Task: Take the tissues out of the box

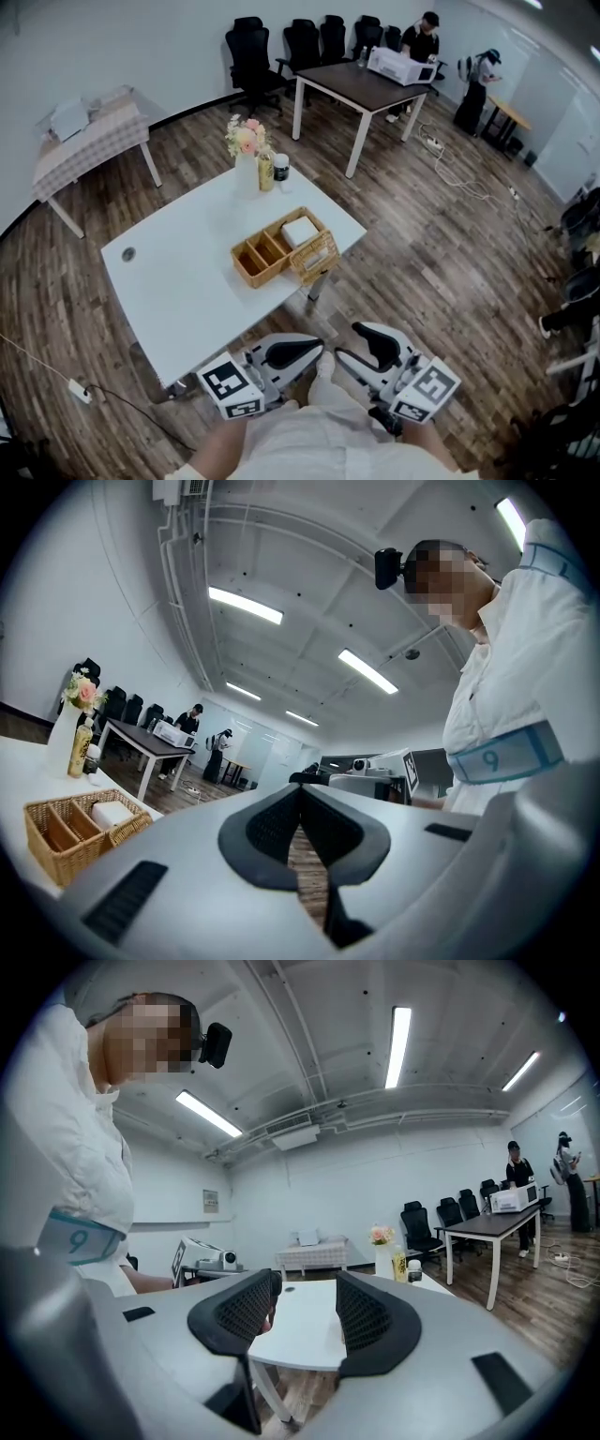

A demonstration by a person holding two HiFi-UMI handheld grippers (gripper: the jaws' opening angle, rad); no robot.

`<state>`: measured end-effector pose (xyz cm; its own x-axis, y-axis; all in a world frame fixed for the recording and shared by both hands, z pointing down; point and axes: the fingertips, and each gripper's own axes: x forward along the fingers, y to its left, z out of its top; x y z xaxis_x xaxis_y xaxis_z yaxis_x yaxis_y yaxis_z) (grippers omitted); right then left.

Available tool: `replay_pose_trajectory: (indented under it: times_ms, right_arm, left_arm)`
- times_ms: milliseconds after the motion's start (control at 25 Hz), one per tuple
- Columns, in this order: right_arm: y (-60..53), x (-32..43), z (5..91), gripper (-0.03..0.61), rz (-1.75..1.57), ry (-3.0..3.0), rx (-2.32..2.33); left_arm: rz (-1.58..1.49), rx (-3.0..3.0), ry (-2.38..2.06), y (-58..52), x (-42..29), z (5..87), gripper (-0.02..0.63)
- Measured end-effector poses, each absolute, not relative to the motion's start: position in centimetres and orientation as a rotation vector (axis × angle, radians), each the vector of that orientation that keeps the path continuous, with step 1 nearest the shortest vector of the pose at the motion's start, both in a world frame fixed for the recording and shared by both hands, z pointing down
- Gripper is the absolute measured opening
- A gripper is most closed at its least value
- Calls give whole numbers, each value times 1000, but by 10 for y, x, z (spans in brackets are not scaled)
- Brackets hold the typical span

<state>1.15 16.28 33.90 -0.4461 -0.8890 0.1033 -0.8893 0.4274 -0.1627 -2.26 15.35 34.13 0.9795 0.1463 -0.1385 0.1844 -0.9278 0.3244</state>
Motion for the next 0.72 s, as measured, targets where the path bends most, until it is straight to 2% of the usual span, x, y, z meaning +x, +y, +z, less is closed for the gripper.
replay_pose_trajectory:
  times_ms: [720]
  right_arm:
    - [27, 105, 343, 239, 316, -2792, 1353]
  left_arm:
    - [-108, 2800, -6, 27, 63, 347, 2]
